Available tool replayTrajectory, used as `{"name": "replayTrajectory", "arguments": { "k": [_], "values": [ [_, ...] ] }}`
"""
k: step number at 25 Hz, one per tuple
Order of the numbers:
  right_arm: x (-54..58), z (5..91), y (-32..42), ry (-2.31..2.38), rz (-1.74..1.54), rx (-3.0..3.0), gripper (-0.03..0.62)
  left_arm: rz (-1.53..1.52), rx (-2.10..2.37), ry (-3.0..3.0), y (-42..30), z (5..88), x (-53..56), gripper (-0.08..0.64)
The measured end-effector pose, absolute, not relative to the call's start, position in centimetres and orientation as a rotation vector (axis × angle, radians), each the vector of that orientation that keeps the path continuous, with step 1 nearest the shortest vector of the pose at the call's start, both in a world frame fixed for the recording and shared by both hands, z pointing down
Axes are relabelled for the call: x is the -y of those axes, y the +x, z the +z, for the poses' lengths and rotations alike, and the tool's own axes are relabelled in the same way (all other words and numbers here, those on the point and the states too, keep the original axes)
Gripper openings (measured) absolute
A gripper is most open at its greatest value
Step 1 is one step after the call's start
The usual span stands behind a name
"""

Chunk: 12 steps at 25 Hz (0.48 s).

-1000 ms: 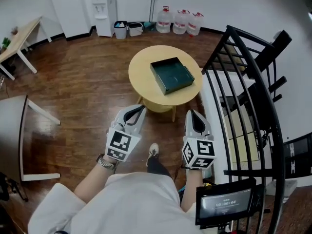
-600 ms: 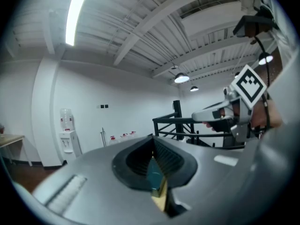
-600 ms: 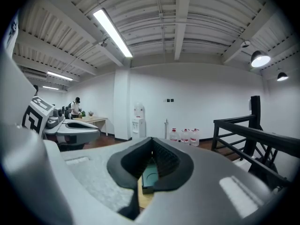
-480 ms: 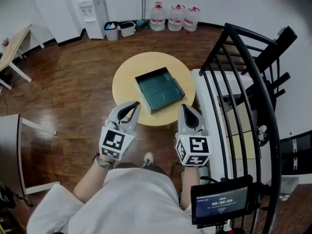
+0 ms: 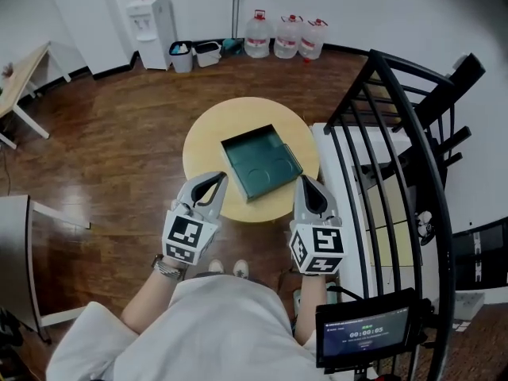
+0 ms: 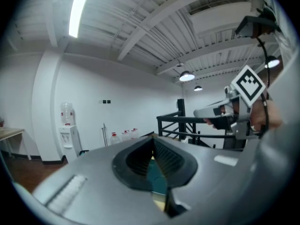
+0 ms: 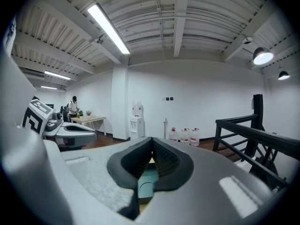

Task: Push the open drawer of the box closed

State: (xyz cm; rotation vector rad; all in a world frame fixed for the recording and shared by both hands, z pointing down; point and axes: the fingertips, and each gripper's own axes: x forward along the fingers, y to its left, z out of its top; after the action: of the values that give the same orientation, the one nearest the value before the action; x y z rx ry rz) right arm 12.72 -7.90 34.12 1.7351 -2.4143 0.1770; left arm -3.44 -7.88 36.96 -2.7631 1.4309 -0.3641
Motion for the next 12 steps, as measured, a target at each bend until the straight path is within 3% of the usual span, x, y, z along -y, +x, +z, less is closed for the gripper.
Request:
{"name": "replayTrajectory", "arguments": {
  "k": [12],
  "values": [
    [8.1,33.9,14.5,1.973,0.212,2.272,0.002,-0.409,-1.399,-2.768,-7.2,37.4,12.8,0.011]
  ]
}}
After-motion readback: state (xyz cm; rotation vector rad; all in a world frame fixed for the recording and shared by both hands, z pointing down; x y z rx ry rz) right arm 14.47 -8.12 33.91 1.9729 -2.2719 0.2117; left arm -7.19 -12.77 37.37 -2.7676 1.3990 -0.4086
